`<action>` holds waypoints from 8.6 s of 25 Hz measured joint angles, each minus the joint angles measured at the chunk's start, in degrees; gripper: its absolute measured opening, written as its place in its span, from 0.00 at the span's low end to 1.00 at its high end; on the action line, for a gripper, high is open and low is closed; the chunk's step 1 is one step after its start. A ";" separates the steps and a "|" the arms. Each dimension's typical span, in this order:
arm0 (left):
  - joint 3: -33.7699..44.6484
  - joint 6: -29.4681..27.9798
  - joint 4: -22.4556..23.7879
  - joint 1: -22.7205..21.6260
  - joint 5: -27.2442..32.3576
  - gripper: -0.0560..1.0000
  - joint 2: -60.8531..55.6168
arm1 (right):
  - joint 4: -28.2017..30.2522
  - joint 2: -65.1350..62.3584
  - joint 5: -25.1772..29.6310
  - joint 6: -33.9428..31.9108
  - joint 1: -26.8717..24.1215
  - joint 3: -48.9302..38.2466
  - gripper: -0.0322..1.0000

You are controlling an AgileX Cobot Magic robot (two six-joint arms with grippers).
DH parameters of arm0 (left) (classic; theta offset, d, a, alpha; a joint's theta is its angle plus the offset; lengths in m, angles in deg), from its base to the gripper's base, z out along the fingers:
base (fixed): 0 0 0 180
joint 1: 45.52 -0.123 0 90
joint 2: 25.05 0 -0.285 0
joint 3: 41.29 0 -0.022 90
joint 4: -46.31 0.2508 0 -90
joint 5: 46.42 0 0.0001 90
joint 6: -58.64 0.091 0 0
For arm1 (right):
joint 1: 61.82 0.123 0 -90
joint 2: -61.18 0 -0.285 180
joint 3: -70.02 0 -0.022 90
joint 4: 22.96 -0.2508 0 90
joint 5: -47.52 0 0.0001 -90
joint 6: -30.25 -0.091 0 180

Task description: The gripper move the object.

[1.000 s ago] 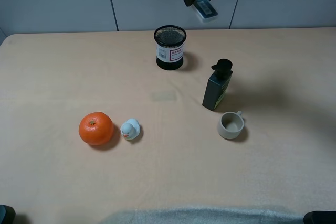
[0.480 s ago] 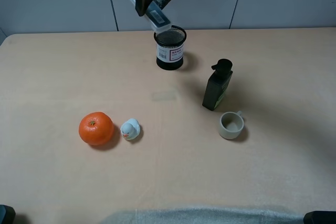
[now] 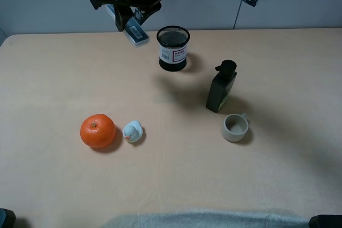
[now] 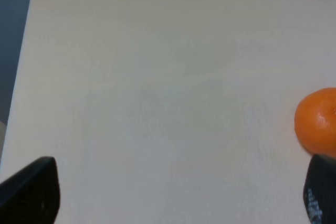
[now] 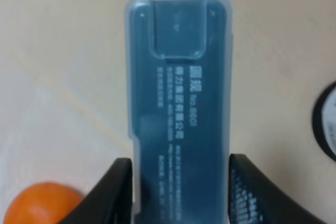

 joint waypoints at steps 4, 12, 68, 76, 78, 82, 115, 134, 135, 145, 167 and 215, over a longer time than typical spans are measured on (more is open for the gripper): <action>0.00 0.00 0.00 0.00 0.00 0.92 0.00 | -0.18 1.99 -2.75 -1.66 0.18 0.04 0.31; 0.00 0.00 0.00 0.00 0.00 0.92 0.00 | 0.87 6.40 -8.75 -5.24 0.18 0.11 0.31; 0.00 0.00 0.00 0.00 0.00 0.92 0.00 | 13.26 17.09 -19.32 -11.91 -1.78 0.28 0.37; 0.00 0.00 0.00 0.00 0.00 0.92 0.00 | 13.26 17.09 -20.60 -11.91 -1.78 0.28 0.66; 0.00 0.00 0.00 0.00 0.00 0.92 0.00 | 13.26 17.09 -20.60 -11.91 -1.78 0.28 0.67; 0.00 0.00 0.00 0.00 0.00 0.92 0.00 | 13.07 17.09 -20.60 -11.91 -1.78 0.28 0.67; 0.00 0.00 0.00 0.00 0.00 0.92 0.00 | 6.65 9.20 -13.52 -8.61 -1.78 0.33 0.67; 0.00 0.00 0.00 0.00 0.00 0.92 0.00 | 5.97 0.42 4.67 -8.04 -1.78 0.33 0.69; 0.00 0.00 0.00 0.00 0.00 0.92 0.00 | 5.97 -0.23 5.99 -8.04 -1.78 0.33 0.70; 0.00 0.00 0.00 0.00 0.00 0.92 0.00 | 5.97 -4.53 11.21 -6.09 -1.78 0.51 0.70; 0.00 0.00 0.00 0.00 0.00 0.92 0.00 | 7.53 -25.98 11.26 -7.64 -2.33 -15.75 0.70; 0.00 0.00 0.00 0.00 0.00 0.92 0.00 | 15.29 -100.93 11.48 -10.21 -11.28 -69.72 0.70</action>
